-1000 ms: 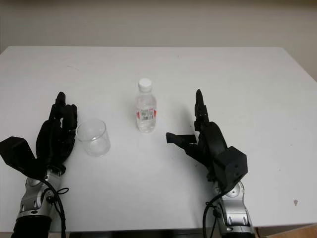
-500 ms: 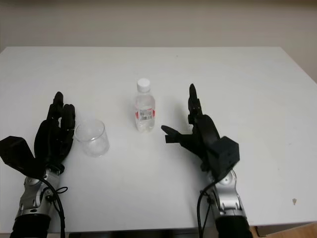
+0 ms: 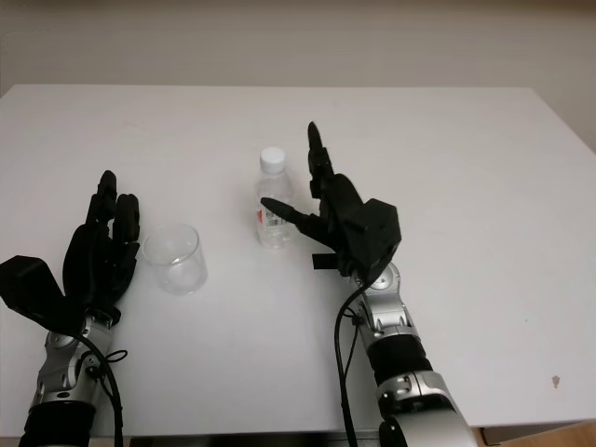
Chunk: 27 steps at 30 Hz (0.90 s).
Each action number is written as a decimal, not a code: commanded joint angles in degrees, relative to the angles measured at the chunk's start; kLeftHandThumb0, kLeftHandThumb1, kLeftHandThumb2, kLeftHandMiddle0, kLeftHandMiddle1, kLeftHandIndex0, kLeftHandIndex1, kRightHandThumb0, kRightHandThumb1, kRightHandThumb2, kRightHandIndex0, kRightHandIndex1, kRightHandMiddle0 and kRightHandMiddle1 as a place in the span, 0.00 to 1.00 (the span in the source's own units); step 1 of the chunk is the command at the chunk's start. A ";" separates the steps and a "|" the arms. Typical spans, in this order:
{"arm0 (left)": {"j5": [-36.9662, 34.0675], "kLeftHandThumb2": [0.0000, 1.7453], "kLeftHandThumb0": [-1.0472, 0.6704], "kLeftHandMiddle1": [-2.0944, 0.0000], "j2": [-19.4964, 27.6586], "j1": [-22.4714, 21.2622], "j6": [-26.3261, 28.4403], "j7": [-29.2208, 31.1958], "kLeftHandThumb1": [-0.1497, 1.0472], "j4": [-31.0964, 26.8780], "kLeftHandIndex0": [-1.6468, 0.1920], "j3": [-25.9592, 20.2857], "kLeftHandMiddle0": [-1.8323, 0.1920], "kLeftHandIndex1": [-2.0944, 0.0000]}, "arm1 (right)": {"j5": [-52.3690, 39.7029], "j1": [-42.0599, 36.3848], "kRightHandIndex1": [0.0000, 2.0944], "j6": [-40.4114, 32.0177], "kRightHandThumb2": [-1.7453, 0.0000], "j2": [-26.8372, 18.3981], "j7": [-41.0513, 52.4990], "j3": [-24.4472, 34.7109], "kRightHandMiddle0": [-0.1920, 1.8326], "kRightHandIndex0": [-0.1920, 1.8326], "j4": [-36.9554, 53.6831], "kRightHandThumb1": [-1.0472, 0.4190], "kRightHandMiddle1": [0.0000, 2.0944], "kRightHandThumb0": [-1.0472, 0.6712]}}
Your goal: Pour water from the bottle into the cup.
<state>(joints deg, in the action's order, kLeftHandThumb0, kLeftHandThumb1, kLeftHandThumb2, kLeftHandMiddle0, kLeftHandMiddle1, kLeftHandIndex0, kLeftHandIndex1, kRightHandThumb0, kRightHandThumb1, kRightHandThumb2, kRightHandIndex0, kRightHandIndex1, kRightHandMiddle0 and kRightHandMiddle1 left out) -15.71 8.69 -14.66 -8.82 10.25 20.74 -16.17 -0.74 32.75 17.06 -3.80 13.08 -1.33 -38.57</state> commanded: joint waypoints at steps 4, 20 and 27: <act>-0.11 0.29 0.25 0.97 -0.34 0.07 -0.44 -0.15 1.00 1.15 0.96 -0.17 0.96 0.97 | 1.59 2.71 0.00 3.24 0.97 0.69 -0.63 -0.77 0.00 0.00 -3.08 0.10 0.00 0.04; -0.80 0.29 0.25 0.97 -1.20 0.38 0.72 -0.74 1.00 -0.08 0.97 0.14 0.96 0.98 | 2.80 7.42 0.00 6.74 0.97 4.12 0.00 -1.71 0.00 0.00 -12.07 0.11 0.00 0.03; -0.50 0.29 0.25 0.97 -1.54 0.58 0.44 -1.20 1.00 -0.47 0.96 0.05 0.96 0.97 | 1.14 10.04 0.00 7.73 0.97 7.08 -3.65 0.84 0.02 0.01 -17.18 0.12 0.01 0.13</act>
<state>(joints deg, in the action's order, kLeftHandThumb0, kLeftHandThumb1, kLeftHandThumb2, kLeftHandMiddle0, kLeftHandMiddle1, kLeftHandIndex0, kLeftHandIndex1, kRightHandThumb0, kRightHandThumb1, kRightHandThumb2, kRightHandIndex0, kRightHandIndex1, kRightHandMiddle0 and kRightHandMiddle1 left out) -16.20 7.82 -14.81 -8.53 9.40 20.11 -16.16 0.99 40.98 24.16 2.37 10.51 -1.46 -54.95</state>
